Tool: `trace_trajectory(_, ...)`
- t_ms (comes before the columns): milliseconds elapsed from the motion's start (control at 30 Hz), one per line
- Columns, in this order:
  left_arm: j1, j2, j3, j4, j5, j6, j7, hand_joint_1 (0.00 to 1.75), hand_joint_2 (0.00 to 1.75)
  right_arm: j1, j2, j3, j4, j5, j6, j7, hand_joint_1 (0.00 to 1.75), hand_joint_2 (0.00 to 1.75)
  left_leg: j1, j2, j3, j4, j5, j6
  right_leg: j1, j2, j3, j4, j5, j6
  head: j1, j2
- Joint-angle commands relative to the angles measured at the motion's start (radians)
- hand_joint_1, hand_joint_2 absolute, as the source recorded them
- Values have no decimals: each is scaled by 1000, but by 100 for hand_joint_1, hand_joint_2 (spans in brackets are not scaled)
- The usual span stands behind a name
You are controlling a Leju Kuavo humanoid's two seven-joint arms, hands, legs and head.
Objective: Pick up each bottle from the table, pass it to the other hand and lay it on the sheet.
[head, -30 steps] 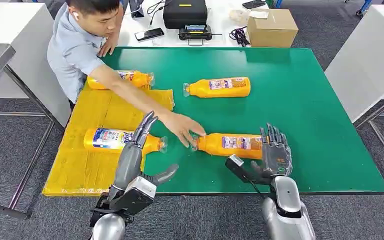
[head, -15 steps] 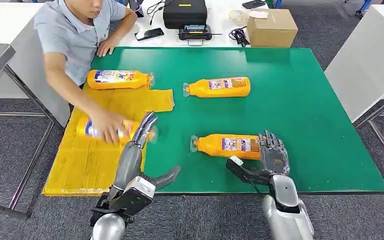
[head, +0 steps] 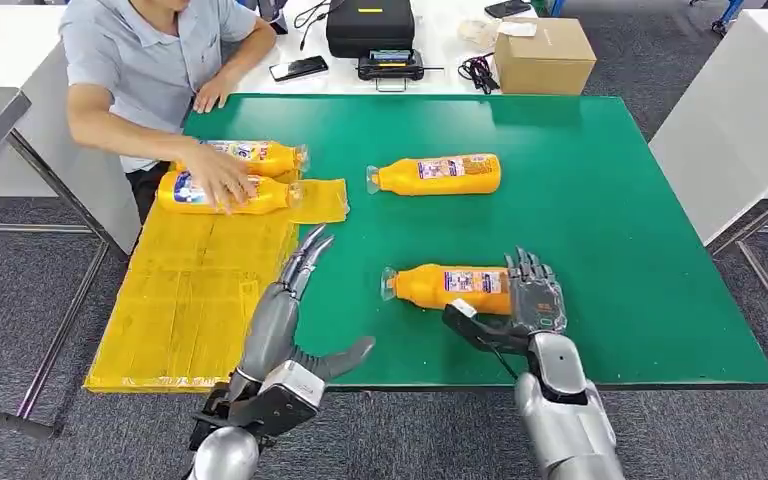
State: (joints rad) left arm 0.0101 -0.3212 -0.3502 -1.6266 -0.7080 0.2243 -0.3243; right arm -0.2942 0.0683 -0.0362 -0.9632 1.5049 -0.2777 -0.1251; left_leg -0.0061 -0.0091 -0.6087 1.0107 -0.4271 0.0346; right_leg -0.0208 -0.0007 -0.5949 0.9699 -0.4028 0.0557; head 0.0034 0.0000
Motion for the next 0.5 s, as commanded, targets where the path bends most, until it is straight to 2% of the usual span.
trace_trajectory(33,-34,-13,-40,61,-2,9,0,0,175,-65,-1,19,134,11,12,1,0,175,2,1,5,0,-2,-2,2,1,5,-1,-1,-3,0,0)
trace_trajectory(267,-53,-12,-48,94,-2,3,0,0,175,-110,-7,3,239,-27,77,11,0,175,2,1,4,0,-2,-2,2,0,5,-1,-1,-3,0,0)
trace_trajectory(500,-71,-12,-63,121,4,-13,-4,0,175,-157,-18,8,327,-40,78,3,0,175,2,1,7,0,-1,-2,2,-1,7,-1,-1,-3,0,0)
